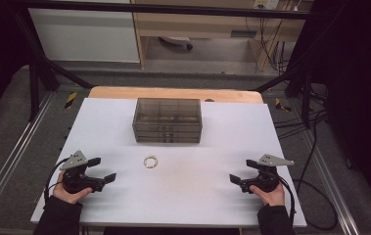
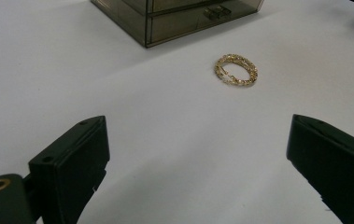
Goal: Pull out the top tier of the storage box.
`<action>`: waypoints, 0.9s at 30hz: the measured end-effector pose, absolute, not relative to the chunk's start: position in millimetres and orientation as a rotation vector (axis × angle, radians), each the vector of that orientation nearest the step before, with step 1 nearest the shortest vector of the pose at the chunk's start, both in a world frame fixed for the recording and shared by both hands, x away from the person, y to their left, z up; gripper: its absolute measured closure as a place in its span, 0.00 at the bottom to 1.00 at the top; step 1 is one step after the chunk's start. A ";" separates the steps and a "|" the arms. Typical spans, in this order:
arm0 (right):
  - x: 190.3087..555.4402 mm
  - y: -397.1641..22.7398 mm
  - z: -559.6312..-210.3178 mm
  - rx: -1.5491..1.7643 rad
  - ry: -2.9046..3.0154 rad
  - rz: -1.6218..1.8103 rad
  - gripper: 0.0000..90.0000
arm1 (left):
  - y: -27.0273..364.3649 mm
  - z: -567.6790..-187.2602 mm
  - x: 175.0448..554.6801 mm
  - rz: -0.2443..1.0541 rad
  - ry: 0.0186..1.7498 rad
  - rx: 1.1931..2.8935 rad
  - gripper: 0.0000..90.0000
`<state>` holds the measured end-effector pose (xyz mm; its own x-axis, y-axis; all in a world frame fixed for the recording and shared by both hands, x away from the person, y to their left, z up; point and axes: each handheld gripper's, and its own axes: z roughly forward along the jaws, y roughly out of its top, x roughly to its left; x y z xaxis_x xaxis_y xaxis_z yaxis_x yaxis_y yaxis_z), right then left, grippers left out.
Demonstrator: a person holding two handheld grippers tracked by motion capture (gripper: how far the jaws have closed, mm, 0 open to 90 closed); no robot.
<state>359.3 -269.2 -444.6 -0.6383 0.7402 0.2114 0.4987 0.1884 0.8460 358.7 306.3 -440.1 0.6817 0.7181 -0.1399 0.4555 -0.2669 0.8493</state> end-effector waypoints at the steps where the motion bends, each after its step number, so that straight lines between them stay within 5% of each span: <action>1: 359.3 -269.2 -444.6 1.187 2.220 1.429 0.01 | 306.3 -440.1 358.7 0.338 0.915 1.916 0.06; 27: 358.1 -270.6 -442.9 1.180 2.212 1.425 0.01 | 298.8 -433.6 361.1 0.361 0.888 1.944 0.06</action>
<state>358.1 -270.6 -442.9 -0.6375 0.7435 0.2021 0.4916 0.1905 0.8497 361.1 298.8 -433.6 0.6945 0.7117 -0.1054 0.4358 -0.2996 0.8487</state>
